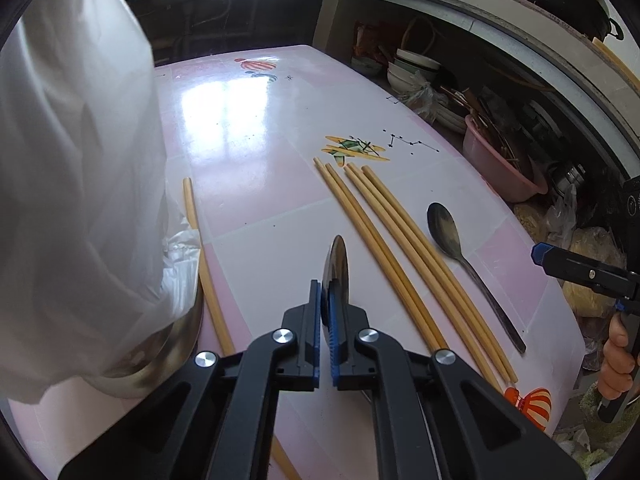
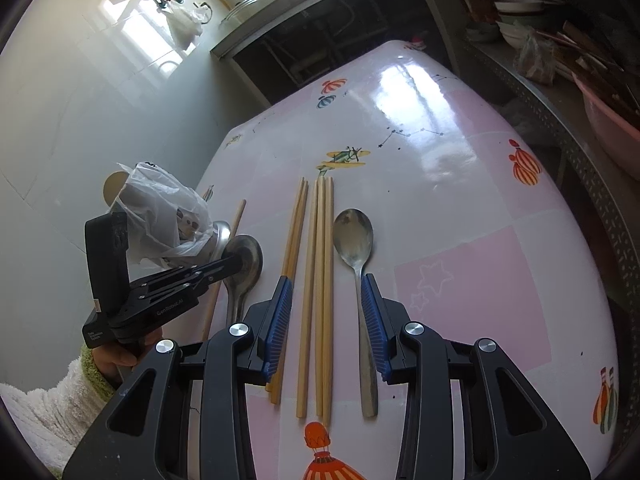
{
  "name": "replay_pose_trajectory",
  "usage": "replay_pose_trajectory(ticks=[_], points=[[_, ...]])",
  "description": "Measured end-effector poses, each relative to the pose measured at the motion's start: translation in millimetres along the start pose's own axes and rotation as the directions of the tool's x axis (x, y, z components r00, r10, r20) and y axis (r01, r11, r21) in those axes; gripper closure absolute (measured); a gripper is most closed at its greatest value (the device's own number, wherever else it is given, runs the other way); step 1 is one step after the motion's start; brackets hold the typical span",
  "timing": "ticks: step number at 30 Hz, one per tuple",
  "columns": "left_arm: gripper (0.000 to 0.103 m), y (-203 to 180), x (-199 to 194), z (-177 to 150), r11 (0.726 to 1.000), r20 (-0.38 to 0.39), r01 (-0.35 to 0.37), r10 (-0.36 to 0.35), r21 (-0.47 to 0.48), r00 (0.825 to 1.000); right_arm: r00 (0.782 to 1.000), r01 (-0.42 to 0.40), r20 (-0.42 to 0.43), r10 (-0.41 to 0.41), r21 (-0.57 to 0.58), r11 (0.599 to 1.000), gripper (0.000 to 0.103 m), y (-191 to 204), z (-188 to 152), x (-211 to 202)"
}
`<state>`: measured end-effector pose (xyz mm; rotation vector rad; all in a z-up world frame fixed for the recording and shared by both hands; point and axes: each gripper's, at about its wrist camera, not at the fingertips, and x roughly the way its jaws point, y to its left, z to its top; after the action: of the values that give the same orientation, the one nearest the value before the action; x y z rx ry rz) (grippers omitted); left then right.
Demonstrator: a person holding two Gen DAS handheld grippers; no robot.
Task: Organize utensils
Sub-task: 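Close the right tool on the steel spoon beside the chopsticks while the left tool holds its spoon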
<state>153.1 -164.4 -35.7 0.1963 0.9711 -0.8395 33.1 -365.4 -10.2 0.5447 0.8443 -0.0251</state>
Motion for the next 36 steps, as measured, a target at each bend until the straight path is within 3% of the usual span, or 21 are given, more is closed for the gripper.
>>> replay_pose_trajectory(ticks=[19,36], points=[[0.100,17,-31,-29,0.995,0.070,-0.030,0.037,-0.094,0.997,0.997,0.079,0.024,-0.079,-0.009,0.997,0.067,11,-21,-15],[0.100,8,-43,-35,0.996,0.104,-0.033,0.042,-0.086,0.994,0.993,0.114,0.018,-0.114,-0.006,0.993,0.059,13,-23,-20]])
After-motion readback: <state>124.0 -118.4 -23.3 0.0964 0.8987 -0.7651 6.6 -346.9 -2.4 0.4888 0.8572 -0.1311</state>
